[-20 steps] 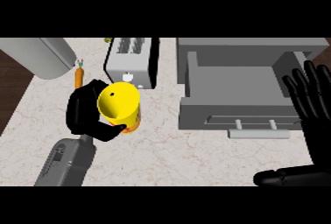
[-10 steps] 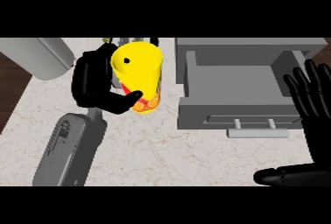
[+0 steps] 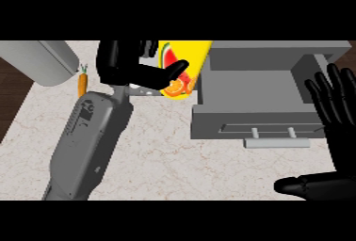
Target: Pick up the cup, place it into the drawer and close the drawer
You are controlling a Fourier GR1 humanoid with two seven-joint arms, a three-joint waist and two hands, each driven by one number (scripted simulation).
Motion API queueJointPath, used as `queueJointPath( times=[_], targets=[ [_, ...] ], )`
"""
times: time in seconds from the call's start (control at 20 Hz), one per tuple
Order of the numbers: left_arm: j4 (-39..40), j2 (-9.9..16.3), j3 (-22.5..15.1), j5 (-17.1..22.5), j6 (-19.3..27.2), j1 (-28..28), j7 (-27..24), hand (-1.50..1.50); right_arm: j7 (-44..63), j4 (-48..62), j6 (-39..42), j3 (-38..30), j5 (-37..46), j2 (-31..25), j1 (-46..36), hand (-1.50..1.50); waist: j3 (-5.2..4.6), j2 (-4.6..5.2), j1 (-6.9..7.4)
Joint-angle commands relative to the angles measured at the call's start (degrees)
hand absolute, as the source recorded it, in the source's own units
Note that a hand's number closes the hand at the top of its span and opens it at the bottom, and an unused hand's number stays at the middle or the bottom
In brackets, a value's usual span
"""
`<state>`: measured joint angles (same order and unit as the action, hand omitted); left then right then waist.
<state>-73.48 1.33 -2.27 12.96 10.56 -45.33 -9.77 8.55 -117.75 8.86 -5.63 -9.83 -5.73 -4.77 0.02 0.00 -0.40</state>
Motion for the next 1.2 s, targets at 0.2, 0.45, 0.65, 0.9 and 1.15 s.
queueJointPath(
  times=[0.2, 0.45, 0.65, 0.9, 1.15],
  targets=[
    [9.2, -1.3, -5.1, -0.4, 5.7, -7.6, -0.5, 1.50, 1.8, -3.7, 1.7, -0.5, -2.4, -1.0, 3.3, -1.50, 0.00, -0.01, -0.48],
    [16.8, -1.3, -6.2, 1.0, 8.2, -14.8, 1.5, 1.50, 1.4, -2.2, -0.1, 1.1, -0.3, 0.7, 1.5, -1.50, 0.00, 0.04, -0.59],
    [25.9, -1.3, -4.8, 3.9, 8.3, -19.6, -2.5, 1.50, -1.8, 2.4, -1.0, 1.7, 2.8, 1.3, -0.8, -1.50, 0.00, 0.22, -0.68],
    [32.7, -1.3, -12.0, 10.7, 14.6, -23.5, -5.7, 1.50, 1.7, 2.3, 0.6, -2.4, -2.1, -2.0, -3.6, -1.50, 0.02, 0.31, -1.60],
    [42.3, -1.3, -9.9, 12.1, 9.0, -25.7, -9.3, 1.50, 0.3, -3.6, 0.8, 2.4, 1.0, 0.8, 2.9, -1.50, 0.00, 0.41, -1.80]
  ],
)
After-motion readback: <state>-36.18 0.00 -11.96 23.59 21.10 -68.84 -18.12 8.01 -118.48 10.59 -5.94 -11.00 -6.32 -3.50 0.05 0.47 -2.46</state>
